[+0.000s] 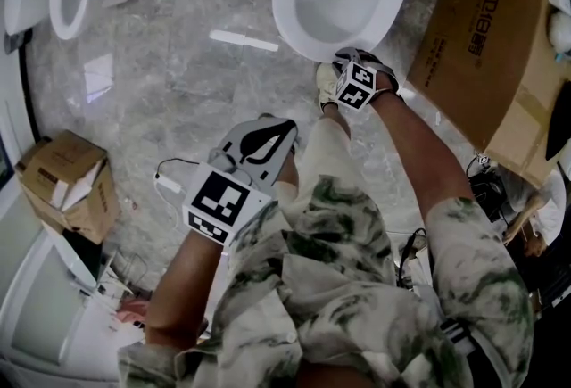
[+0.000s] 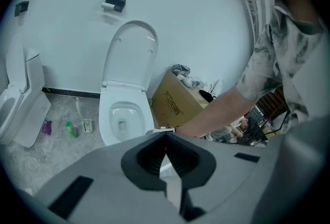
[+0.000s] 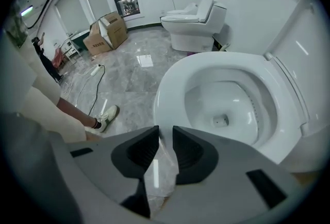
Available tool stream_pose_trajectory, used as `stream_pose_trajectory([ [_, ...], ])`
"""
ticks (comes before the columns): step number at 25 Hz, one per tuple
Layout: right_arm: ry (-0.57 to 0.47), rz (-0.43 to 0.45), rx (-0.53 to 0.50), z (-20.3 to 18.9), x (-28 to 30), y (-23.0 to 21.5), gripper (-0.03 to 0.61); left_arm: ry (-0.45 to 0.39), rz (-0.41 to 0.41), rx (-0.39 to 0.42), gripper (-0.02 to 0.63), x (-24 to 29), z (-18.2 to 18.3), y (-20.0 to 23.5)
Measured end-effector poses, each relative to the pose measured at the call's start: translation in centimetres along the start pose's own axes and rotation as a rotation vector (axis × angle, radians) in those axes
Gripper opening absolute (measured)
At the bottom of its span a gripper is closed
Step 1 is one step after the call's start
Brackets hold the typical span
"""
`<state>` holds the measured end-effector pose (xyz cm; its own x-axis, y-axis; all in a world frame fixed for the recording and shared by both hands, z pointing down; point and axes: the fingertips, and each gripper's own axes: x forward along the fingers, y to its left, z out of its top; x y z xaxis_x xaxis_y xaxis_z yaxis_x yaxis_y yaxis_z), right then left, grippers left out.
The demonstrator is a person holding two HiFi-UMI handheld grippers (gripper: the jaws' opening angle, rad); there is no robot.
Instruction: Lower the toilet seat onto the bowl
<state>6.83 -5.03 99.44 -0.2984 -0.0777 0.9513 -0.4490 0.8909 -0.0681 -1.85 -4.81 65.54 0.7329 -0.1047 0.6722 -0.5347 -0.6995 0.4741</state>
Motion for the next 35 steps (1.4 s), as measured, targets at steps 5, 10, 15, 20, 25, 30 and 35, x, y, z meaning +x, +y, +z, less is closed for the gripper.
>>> stream_pose_trajectory([
  [5, -0.017, 0.026, 0.016, -0.1, 0.0, 0.0, 0.103, 0.002, -0.007, 0.000, 0.021, 1.1, 1.2, 0.2],
  [10, -0.030, 0.054, 0.017, -0.2, 0.0, -0.3, 0.098, 0.004, -0.014, 0.015, 0.021, 2.5, 2.7, 0.4],
  [15, -0.047, 0.078, 0.032, -0.2, -0.1, -0.5, 0.095, 0.001, -0.024, 0.010, 0.021, 3.7, 4.1, 0.3],
  [20, -0.043, 0.099, 0.096, -0.2, -0.1, -0.7, 0.089, -0.003, -0.030, 0.030, 0.021, 4.8, 5.5, -0.2],
  [25, -0.033, 0.120, 0.136, -0.2, -1.2, -0.7, 0.121, 0.006, -0.045, 0.053, 0.021, 4.9, 6.4, -1.7],
  [30, -0.061, 0.081, 0.253, -0.8, -4.3, -0.8, 0.090, -0.001, -0.071, 0.124, 0.021, 4.1, 6.9, -3.6],
  [35, -0.123, -0.003, 0.345, -1.6, -9.4, -0.1, 0.080, -0.003, -0.135, 0.198, 0.021, 2.5, 6.2, -6.8],
])
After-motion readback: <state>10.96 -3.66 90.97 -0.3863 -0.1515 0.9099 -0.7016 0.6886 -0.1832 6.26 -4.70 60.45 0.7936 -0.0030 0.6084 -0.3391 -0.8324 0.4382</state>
